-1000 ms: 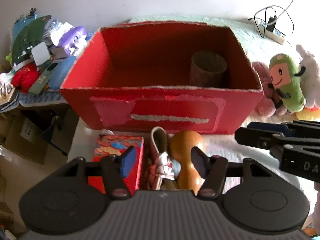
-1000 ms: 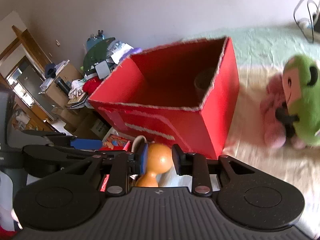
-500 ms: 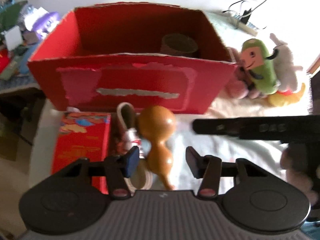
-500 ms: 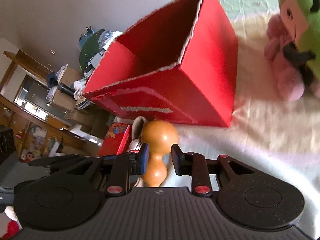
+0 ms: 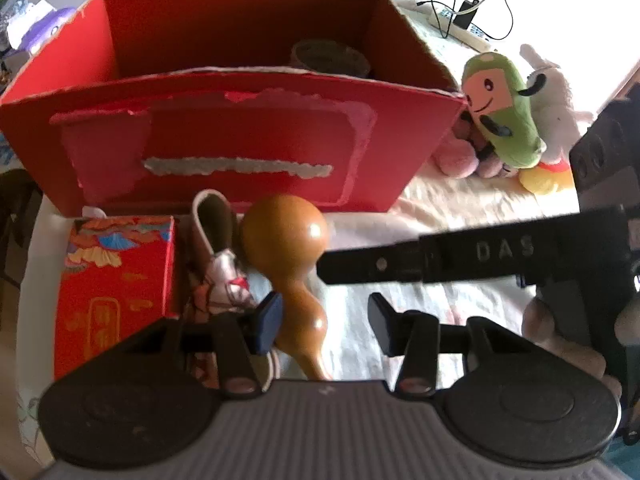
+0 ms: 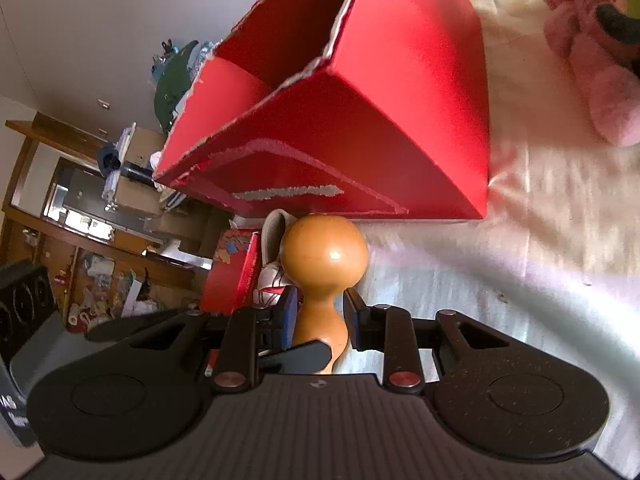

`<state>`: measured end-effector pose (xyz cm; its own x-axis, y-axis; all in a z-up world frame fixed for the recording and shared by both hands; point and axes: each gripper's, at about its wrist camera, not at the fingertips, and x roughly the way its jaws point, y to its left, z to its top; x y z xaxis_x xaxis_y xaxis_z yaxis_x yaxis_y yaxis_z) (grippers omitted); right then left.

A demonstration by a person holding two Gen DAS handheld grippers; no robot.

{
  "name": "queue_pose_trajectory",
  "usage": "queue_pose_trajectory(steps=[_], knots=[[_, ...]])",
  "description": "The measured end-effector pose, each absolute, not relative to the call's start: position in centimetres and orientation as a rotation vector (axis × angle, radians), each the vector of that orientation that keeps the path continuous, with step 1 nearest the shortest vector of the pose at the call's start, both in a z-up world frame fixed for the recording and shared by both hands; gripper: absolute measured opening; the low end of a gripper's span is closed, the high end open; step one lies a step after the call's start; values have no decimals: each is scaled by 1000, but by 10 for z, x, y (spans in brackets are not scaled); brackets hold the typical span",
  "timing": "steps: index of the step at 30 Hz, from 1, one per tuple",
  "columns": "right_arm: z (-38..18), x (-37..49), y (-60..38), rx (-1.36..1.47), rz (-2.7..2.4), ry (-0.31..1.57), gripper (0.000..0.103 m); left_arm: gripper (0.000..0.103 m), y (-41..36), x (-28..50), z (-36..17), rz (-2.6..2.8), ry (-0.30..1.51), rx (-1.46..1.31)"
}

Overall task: Organize objects
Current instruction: 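Close the right gripper around the neck of the orange gourd, then lift the orange gourd with the right gripper toward the red box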

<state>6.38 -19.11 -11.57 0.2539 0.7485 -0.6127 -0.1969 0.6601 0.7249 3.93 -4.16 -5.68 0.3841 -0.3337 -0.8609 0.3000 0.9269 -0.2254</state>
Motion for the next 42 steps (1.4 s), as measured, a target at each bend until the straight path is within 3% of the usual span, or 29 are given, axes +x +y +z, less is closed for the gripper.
queue_pose_trajectory(steps=[22,42], knots=[[-133,73,-190,626,673,1202,31,48,-45,71,-84,-490,1167,56],[-100,21,-312,734,495,1082,30,47,-127,47,-51,-840,1088,269]])
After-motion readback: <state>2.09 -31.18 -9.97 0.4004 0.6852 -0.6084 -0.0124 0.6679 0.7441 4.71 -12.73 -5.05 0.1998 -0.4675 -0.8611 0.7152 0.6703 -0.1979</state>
